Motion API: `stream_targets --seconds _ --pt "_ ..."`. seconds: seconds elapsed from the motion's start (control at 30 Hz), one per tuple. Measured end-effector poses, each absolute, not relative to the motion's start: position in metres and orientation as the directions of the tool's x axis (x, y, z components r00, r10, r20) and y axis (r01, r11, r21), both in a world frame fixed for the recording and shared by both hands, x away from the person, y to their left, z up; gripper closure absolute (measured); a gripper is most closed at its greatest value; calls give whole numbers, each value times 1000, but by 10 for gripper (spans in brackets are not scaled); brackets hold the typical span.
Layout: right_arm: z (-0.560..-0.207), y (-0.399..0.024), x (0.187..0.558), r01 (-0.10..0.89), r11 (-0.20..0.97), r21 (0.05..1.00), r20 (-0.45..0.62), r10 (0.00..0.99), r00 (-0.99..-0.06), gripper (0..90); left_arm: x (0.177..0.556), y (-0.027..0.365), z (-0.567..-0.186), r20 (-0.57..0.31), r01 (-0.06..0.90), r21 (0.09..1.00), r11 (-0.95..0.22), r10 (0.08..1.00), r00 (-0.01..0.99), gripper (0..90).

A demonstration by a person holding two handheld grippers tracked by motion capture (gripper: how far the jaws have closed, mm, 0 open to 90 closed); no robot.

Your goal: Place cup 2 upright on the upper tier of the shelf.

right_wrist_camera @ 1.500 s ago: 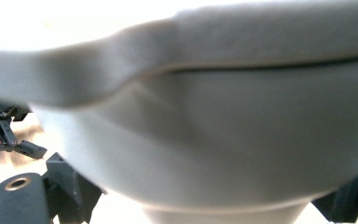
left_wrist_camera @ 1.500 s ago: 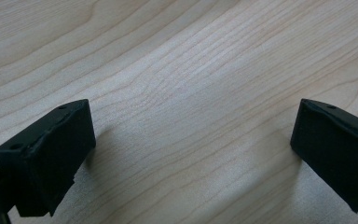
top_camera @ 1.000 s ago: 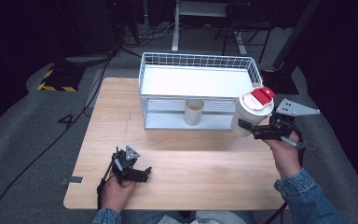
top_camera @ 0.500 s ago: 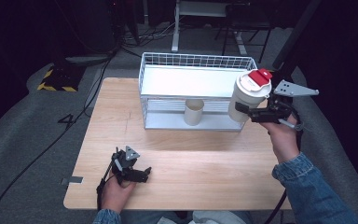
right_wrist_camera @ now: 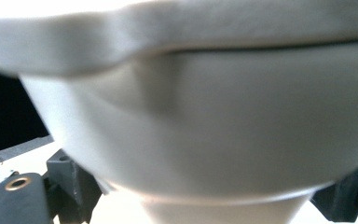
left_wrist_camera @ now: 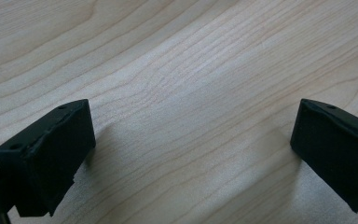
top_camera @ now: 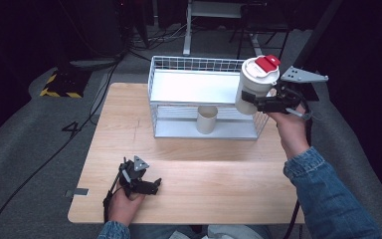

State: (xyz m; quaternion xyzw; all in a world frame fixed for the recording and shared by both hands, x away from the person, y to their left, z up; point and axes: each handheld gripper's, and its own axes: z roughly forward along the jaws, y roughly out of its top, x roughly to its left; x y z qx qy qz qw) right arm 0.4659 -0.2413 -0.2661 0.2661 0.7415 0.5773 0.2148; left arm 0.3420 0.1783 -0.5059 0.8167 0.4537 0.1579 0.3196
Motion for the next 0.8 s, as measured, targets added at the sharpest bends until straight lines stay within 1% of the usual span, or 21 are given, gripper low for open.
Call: stream_targets --seconds 0.17,0.5,0.8 --pt "-262 -236 477 145 206 968 -30 663 -748 137 342 178 -506 -33 640 666 -384 842 538 2" --pt "-256 -228 502 166 164 972 7 690 -724 137 343 177 -506 -34 643 665 -381 844 535 2" --pt "-253 -214 519 160 158 974 2 703 -711 137 344 177 -506 -34 643 666 -378 846 532 2"
